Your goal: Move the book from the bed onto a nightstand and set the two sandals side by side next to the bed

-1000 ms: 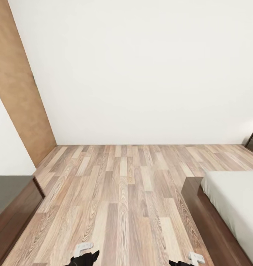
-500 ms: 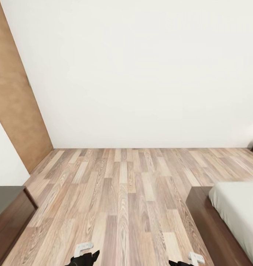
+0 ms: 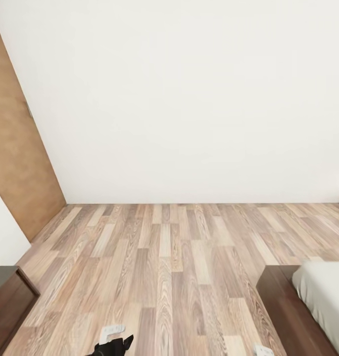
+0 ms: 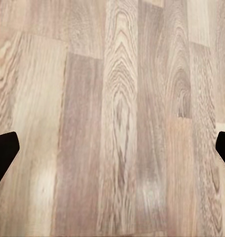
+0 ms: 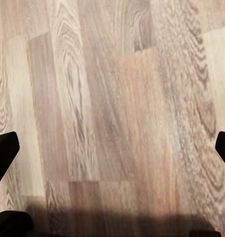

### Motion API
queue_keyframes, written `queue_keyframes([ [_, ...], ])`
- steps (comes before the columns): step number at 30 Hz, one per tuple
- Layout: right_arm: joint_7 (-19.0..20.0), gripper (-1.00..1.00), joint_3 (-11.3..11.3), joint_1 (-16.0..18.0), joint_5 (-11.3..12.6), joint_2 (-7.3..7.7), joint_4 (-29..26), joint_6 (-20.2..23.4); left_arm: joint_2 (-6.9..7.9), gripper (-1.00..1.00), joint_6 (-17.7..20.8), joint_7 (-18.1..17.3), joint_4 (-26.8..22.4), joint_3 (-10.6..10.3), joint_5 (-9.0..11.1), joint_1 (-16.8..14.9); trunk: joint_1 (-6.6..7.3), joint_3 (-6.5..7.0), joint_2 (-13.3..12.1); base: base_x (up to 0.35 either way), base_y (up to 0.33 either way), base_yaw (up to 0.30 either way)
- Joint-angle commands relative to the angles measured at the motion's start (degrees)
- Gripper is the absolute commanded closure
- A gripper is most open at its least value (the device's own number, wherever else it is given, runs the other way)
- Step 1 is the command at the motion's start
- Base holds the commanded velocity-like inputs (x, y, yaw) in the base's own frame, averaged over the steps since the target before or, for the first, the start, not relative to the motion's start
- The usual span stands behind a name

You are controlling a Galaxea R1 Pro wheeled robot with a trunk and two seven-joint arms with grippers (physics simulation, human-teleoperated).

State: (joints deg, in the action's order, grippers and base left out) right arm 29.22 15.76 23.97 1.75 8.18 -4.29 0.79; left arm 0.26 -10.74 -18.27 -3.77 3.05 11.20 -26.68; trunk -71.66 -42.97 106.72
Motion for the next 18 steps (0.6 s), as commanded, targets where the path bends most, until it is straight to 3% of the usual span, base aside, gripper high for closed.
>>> queue_keyframes([
  [1, 0.2, -1.00, 0.1, 0.1, 0.2, 0.01, 0.0, 0.1, 0.01, -1.00, 0.0, -0.4, 0.1, 0.3, 0.2, 0.0, -0.03, -0.05, 0.0, 0.330, 0.000, 0.000],
  [18, 0.2, -1.00, 0.1, 0.0, 0.2, 0.04, 0.0, 0.1, 0.01, -1.00, -0.1, -0.4, 0.1, 0.3, 0.2, 0.0, -0.03, -0.05, 0.0, 0.329, 0.000, 0.000],
])
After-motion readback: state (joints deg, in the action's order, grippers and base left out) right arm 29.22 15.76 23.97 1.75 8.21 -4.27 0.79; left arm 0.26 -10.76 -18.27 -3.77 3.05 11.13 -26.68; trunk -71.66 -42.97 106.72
